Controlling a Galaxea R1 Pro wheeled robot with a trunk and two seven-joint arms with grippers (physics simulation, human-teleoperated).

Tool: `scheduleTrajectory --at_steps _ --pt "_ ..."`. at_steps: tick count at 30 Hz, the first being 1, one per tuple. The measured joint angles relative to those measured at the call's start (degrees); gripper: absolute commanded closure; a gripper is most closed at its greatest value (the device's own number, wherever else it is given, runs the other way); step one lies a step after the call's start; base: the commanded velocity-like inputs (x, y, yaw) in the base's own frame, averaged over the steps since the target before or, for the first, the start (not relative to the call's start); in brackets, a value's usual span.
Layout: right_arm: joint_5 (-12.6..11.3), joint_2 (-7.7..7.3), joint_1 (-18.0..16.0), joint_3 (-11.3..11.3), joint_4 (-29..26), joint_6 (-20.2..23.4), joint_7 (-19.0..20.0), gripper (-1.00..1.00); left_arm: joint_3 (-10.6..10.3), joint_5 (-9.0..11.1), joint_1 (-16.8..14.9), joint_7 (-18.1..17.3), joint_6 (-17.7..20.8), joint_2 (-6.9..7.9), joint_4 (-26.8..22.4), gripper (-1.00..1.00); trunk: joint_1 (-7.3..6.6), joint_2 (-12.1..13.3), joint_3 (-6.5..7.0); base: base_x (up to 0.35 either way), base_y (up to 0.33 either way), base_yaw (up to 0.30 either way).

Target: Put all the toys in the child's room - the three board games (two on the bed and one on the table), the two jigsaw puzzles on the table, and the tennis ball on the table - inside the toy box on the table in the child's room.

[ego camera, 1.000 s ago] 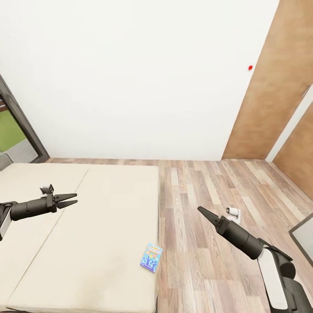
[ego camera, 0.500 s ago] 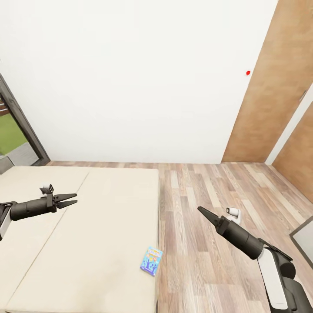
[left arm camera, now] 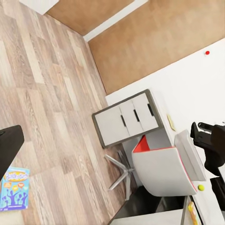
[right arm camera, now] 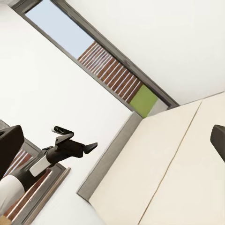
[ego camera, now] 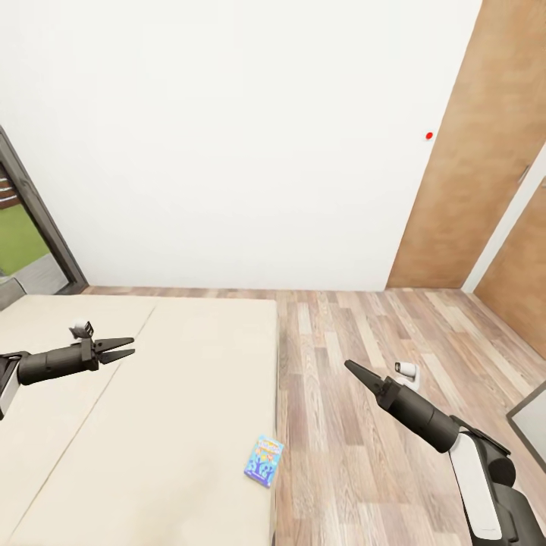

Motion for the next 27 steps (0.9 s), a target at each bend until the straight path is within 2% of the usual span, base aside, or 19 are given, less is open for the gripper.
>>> scheduleTrajectory --at_steps 22,27 --pt "0.0 0.00 0.0 0.0 0.0 0.0 -0.1 -1.00 0.0 0.1 0.0 0.0 0.0 -0.07 0.0 -1.00 0.00 0.0 2.07 0.000 0.000 0.000" --pt "0.0 0.00 0.0 0.0 0.0 0.0 -0.1 -1.00 0.0 -0.1 0.0 0.0 0.0 -0.50 0.0 -1.00 0.00 0.0 2.55 0.000 0.000 0.000"
